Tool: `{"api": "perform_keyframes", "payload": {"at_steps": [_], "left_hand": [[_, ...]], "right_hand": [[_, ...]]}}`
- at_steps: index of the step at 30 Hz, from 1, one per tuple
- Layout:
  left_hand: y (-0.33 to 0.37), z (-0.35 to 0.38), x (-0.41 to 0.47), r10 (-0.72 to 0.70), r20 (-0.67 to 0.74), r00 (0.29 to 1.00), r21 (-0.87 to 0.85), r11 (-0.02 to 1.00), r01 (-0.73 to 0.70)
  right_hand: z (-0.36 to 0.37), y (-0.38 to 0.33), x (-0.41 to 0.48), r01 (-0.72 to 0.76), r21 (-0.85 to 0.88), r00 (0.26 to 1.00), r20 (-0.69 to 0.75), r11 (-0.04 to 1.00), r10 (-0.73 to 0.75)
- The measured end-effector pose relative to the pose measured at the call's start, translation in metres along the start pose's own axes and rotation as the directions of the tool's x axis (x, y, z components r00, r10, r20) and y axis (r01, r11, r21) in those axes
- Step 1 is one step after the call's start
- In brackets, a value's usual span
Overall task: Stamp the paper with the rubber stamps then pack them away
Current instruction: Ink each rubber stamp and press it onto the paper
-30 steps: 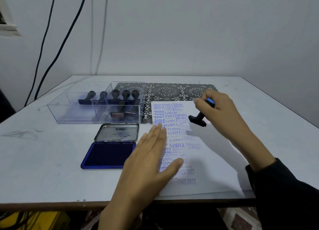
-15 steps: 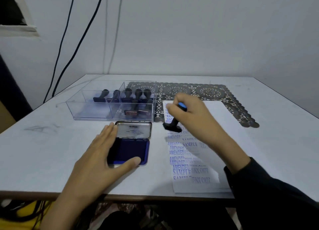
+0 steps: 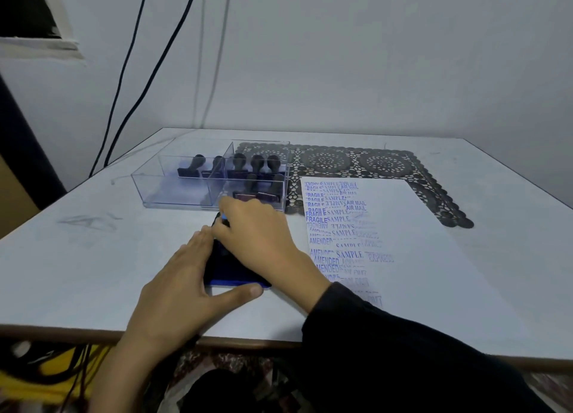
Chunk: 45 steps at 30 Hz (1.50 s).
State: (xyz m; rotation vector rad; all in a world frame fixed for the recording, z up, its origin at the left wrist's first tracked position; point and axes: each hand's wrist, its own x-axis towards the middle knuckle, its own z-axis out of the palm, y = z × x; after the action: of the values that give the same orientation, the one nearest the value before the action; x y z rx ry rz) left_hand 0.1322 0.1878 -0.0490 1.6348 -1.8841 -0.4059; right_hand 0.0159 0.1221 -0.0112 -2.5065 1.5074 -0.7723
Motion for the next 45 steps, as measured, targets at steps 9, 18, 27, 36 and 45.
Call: {"api": "perform_keyframes", "payload": {"at_steps": [9, 18, 27, 36, 45], "left_hand": [[0.002, 0.001, -0.002, -0.016, -0.02, 1.0, -0.017, 1.0, 0.016], [0.005, 0.0, -0.003, -0.023, 0.024, 0.999, 0.028, 0.999, 0.022], [0.073, 0.035, -0.009, 0.267, 0.132, 0.955, -0.014, 0.963, -0.268], [0.096, 0.084, 0.013, 0.267, 0.268, 0.926, 0.155, 0.936, -0.315], [0.097, 0.084, 0.011, 0.216, 0.309, 0.926, 0.231, 0.928, -0.293]], "right_hand": [[0.013, -0.003, -0.026, 0.133, -0.083, 0.965, -0.216, 0.988, -0.148], [-0.012, 0.009, -0.025, 0.106, 0.076, 0.968, -0.235, 0.991, -0.086], [-0.085, 0.089, -0.053, -0.129, 0.11, 0.947, -0.28, 0.985, 0.156], [-0.085, 0.13, -0.086, -0.244, -0.016, 0.954, -0.183, 0.97, 0.237], [-0.081, 0.129, -0.086, -0.278, -0.113, 0.957, -0.118, 0.954, 0.265]]}}
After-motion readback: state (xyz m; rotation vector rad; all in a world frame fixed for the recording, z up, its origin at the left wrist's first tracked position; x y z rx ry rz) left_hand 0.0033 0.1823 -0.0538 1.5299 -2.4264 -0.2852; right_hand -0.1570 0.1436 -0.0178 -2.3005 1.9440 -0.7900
